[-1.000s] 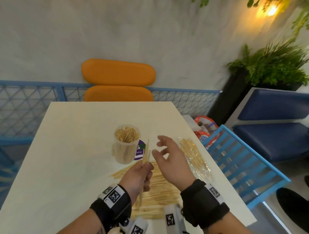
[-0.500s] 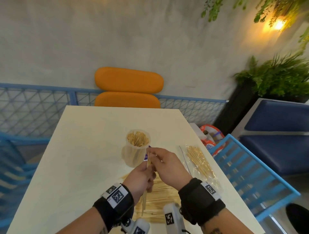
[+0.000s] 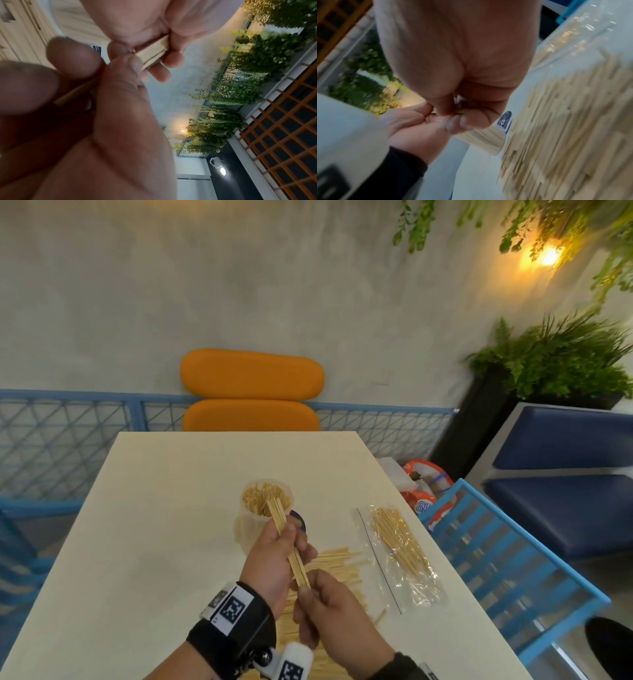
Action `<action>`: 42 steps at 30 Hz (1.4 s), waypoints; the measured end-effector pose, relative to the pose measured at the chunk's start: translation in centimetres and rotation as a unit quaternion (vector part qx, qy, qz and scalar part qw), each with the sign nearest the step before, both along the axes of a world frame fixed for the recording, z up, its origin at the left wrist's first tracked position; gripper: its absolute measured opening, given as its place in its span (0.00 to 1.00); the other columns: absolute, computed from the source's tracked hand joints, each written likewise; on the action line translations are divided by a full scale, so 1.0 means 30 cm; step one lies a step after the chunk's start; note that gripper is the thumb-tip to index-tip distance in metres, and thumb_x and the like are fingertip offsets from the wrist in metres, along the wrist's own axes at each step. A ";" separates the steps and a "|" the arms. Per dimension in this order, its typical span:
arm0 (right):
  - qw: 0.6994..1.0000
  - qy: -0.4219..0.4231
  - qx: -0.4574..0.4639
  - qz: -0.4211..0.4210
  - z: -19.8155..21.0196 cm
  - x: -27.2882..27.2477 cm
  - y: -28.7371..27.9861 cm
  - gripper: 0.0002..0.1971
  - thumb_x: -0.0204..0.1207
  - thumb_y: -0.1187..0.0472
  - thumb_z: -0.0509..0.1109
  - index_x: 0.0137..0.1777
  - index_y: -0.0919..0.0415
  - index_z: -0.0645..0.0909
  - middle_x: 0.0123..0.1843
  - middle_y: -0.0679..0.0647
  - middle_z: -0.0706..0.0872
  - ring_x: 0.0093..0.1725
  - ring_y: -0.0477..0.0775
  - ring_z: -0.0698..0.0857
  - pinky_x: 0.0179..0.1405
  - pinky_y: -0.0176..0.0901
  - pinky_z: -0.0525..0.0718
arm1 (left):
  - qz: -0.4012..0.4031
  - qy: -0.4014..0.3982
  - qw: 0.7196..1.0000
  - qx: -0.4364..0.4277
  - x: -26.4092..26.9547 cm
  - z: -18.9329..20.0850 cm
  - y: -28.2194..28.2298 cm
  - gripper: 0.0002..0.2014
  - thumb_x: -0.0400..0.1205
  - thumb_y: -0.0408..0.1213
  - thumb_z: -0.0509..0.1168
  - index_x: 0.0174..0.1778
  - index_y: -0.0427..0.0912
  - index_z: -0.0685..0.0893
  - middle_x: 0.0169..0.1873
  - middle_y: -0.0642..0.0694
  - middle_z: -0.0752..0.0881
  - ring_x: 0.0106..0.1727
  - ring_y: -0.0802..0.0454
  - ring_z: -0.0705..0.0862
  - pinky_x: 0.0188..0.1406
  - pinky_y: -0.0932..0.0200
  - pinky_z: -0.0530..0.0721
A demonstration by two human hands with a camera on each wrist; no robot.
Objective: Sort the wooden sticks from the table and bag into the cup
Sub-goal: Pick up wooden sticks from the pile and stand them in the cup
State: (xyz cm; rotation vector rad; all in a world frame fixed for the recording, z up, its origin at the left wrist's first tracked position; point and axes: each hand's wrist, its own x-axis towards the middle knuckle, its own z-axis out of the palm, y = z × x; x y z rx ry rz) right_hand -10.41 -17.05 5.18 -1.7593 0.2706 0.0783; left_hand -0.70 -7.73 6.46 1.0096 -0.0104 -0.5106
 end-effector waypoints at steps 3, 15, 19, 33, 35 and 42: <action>0.998 0.012 0.053 -0.038 -0.008 0.002 -0.009 0.09 0.90 0.62 0.57 0.54 0.65 0.76 0.28 0.48 0.81 0.20 0.49 0.72 0.20 0.38 0.65 | -0.024 -0.019 0.998 0.053 -0.005 -0.025 -0.026 0.08 0.92 0.38 0.53 0.52 0.41 0.76 0.29 0.47 0.78 0.33 0.49 0.81 0.30 0.57 0.73; 0.990 0.007 0.108 -0.093 0.000 0.098 -0.102 0.11 0.89 0.62 0.59 0.44 0.58 0.78 0.31 0.48 0.71 0.27 0.46 0.64 0.27 0.40 0.59 | 0.016 -0.248 0.938 0.240 0.063 -0.004 -0.100 0.31 0.90 0.31 0.53 0.81 0.69 0.52 0.37 0.48 0.85 0.39 0.47 0.88 0.40 0.55 0.84; 0.975 -0.019 0.173 -0.140 -0.019 0.116 -0.087 0.08 0.86 0.65 0.63 0.54 0.67 0.83 0.31 0.45 0.79 0.26 0.48 0.68 0.24 0.40 0.64 | 0.015 -0.305 0.918 0.252 0.037 -0.005 -0.091 0.18 0.90 0.31 0.52 0.67 0.62 0.70 0.36 0.48 0.85 0.40 0.52 0.88 0.42 0.63 0.84; 0.998 -0.032 0.032 0.041 -0.004 0.182 -0.215 0.09 0.89 0.66 0.59 0.53 0.62 0.81 0.36 0.48 0.83 0.30 0.44 0.77 0.32 0.36 0.77 | -0.020 -0.319 0.899 0.301 0.094 0.063 -0.071 0.22 0.88 0.28 0.56 0.58 0.68 0.71 0.41 0.48 0.90 0.42 0.37 0.88 0.47 0.35 0.87; 0.998 -0.026 -0.024 0.050 0.009 0.209 -0.220 0.08 0.88 0.63 0.61 0.57 0.56 0.82 0.39 0.46 0.85 0.32 0.42 0.80 0.35 0.34 0.81 | 0.009 -0.318 0.902 0.291 0.129 0.102 -0.048 0.22 0.88 0.27 0.55 0.55 0.67 0.72 0.39 0.47 0.89 0.43 0.41 0.90 0.48 0.33 0.88; 0.952 -0.072 -0.290 0.066 0.006 0.281 -0.204 0.24 0.84 0.57 0.68 0.78 0.44 0.71 0.72 0.37 0.74 0.64 0.36 0.78 0.61 0.25 0.73 | 0.088 -0.423 0.810 0.398 0.319 0.222 0.100 0.17 0.88 0.32 0.56 0.58 0.65 0.68 0.39 0.57 0.89 0.44 0.53 0.89 0.50 0.43 0.89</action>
